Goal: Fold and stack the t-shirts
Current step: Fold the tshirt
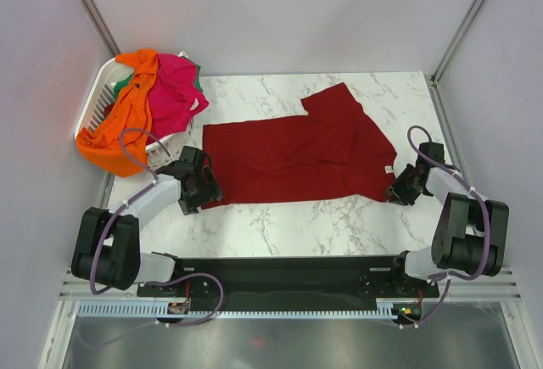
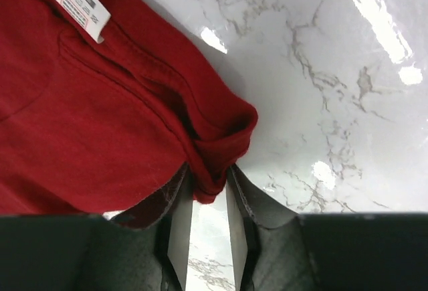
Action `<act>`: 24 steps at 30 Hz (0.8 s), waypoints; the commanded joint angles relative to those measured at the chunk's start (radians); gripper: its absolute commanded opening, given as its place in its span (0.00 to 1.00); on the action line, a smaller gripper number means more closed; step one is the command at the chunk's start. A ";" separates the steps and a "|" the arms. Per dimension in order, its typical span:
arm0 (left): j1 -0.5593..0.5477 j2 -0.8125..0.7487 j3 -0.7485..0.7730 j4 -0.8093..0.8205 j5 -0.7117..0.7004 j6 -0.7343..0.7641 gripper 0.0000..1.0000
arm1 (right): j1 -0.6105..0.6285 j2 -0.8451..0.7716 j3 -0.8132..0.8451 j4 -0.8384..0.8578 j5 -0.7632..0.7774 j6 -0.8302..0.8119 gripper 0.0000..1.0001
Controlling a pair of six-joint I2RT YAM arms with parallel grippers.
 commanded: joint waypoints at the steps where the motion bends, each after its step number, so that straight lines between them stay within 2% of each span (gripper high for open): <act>1: 0.004 -0.028 -0.011 0.029 0.004 -0.027 0.81 | -0.008 0.038 0.038 0.075 0.073 -0.010 0.33; 3: 0.004 -0.036 -0.013 0.026 0.005 -0.023 0.81 | -0.028 0.057 0.068 0.084 0.100 -0.015 0.26; 4: 0.004 -0.044 -0.013 0.026 0.005 -0.023 0.80 | -0.051 0.055 0.075 0.085 0.100 -0.013 0.13; 6: 0.002 -0.056 -0.016 0.024 -0.003 -0.023 0.80 | -0.074 0.028 0.098 0.087 0.114 -0.012 0.00; 12: 0.002 -0.056 -0.019 0.026 -0.030 -0.039 0.80 | -0.086 -0.070 0.088 0.085 0.212 -0.024 0.00; 16: -0.005 -0.022 -0.005 0.030 -0.030 -0.048 0.76 | -0.086 -0.037 0.072 0.107 0.125 -0.030 0.00; 21: -0.132 -0.041 0.007 0.029 -0.075 -0.102 0.73 | -0.086 0.000 0.061 0.133 0.068 -0.032 0.00; 24: -0.160 -0.022 0.008 0.032 -0.085 -0.131 0.73 | -0.086 0.012 0.061 0.137 0.042 -0.033 0.00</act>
